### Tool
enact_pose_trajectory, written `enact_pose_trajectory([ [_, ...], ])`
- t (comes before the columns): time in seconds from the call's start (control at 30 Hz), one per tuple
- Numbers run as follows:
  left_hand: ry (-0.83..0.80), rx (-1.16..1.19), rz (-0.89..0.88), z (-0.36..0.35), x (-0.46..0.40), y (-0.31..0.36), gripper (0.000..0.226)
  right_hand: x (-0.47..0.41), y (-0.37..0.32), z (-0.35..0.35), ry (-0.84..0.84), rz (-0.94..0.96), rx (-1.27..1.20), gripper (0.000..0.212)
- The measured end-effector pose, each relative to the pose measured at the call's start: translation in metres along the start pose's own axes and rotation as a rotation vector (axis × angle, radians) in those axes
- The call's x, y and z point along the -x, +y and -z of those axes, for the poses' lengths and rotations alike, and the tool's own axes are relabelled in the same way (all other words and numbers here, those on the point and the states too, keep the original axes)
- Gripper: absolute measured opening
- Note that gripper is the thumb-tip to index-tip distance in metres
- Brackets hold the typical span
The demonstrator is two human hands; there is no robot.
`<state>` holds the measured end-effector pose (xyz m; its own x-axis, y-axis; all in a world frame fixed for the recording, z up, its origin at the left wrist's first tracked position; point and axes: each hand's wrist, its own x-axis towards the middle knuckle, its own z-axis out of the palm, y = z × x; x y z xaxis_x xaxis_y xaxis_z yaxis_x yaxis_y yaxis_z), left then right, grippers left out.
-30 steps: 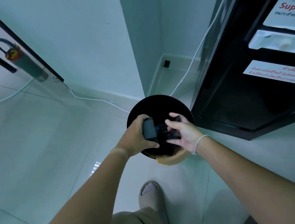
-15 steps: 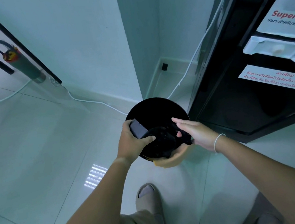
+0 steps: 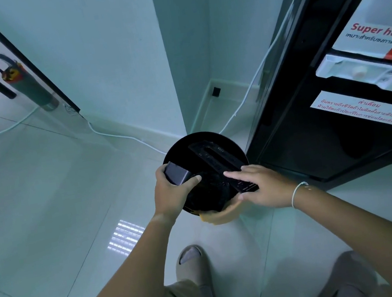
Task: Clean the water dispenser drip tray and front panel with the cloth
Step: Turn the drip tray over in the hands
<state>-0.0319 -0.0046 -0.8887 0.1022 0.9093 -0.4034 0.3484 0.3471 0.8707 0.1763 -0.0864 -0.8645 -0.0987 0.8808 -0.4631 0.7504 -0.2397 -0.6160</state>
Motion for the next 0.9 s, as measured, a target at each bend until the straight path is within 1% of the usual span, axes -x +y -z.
enact_pose_trajectory([
  [0.13,0.018,0.065,0.02,0.001,-0.001,0.0,0.072,0.002,0.008,0.008,0.029,0.043,0.191,0.064],
  [0.33,0.023,0.111,0.067,0.002,-0.007,0.002,0.066,-0.016,0.019,0.012,0.033,0.021,0.381,0.065],
  [0.63,0.028,0.09,0.073,0.01,-0.018,-0.004,0.06,-0.048,0.031,0.002,-0.003,-0.065,0.485,0.07],
  [0.9,0.023,0.111,0.089,0.01,-0.021,-0.009,0.06,-0.055,0.047,-0.011,0.007,-0.157,0.465,0.073],
])
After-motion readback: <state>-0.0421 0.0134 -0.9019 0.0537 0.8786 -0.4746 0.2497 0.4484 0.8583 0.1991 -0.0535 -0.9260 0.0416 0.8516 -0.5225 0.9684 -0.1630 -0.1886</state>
